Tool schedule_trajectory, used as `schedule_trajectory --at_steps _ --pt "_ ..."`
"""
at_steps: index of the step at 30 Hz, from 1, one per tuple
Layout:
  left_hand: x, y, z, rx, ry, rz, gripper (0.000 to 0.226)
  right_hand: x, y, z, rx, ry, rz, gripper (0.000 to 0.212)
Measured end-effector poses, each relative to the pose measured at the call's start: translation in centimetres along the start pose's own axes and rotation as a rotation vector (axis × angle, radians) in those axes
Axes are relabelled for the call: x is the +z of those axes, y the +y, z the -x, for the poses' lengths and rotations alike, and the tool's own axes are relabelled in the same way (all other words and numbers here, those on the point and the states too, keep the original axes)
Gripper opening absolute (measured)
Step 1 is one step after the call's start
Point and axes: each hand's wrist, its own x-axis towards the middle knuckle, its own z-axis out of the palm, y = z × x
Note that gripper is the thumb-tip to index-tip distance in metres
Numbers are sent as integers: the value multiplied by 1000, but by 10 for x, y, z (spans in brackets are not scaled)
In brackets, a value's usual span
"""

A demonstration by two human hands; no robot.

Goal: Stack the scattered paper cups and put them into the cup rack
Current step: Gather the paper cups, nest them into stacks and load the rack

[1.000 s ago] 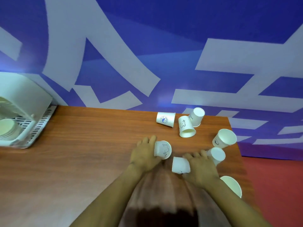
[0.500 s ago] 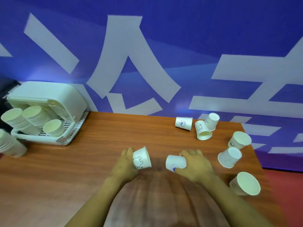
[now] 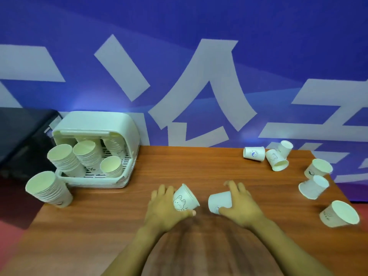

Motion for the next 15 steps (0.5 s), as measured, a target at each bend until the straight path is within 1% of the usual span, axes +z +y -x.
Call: schedule_trajectory --at_steps 3,6,8,11,15 --pt "-20 -24 4 48 43 11 69 17 -34 7 -21 8 1 77" --pt "-37 -40 8 90 63 119 74 26 -60 9 -83 41 -13 78" --pt "-44 -49 10 98 58 194 76 28 -72 8 -112 50 -19 76" --pt "-51 -62 15 73 57 234 74 31 -78 3 -138 29 4 69" --pt "-58 -74 27 2 63 177 68 36 -89 -8 -195 57 -13 73"
